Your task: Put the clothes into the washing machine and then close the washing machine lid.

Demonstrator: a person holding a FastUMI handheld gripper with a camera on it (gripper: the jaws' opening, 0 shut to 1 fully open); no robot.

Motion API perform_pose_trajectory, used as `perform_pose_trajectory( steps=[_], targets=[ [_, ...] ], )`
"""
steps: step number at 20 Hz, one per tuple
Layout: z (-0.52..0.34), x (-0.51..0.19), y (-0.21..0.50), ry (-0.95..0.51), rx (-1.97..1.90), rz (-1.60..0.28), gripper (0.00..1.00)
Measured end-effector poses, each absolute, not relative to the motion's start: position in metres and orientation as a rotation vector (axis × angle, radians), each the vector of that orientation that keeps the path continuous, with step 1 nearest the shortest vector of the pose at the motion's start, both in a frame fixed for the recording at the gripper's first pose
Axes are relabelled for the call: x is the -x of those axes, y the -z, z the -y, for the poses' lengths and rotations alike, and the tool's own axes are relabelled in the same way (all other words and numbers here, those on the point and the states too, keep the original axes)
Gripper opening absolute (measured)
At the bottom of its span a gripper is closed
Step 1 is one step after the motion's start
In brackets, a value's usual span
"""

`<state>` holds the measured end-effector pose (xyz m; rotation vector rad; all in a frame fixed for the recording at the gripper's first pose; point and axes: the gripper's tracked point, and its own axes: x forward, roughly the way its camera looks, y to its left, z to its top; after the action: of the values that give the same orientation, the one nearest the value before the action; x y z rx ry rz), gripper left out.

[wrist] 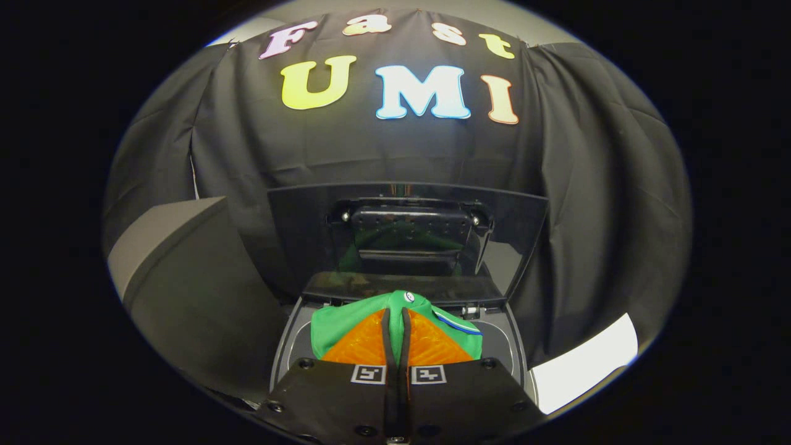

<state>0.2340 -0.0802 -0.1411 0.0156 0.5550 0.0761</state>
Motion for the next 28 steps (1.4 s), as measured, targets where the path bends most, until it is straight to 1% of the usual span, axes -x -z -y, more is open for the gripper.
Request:
perform_pose_trajectory(
  steps=[7,16,23,27,28],
  targets=[
    [0.079,-0.237,0.188,-0.114,0.013,-0.621,0.01],
    [0.083,-0.231,0.237,-0.117,-0.012,-0.725,0.01],
    [0.077,-0.224,0.254,-0.138,-0.009,-0.775,0.02],
    [0.076,-0.226,0.255,-0.125,-0.017,-0.772,0.19],
    [0.081,-0.221,0.249,-0.112,-0.009,-0.756,0.34]
  ],
)
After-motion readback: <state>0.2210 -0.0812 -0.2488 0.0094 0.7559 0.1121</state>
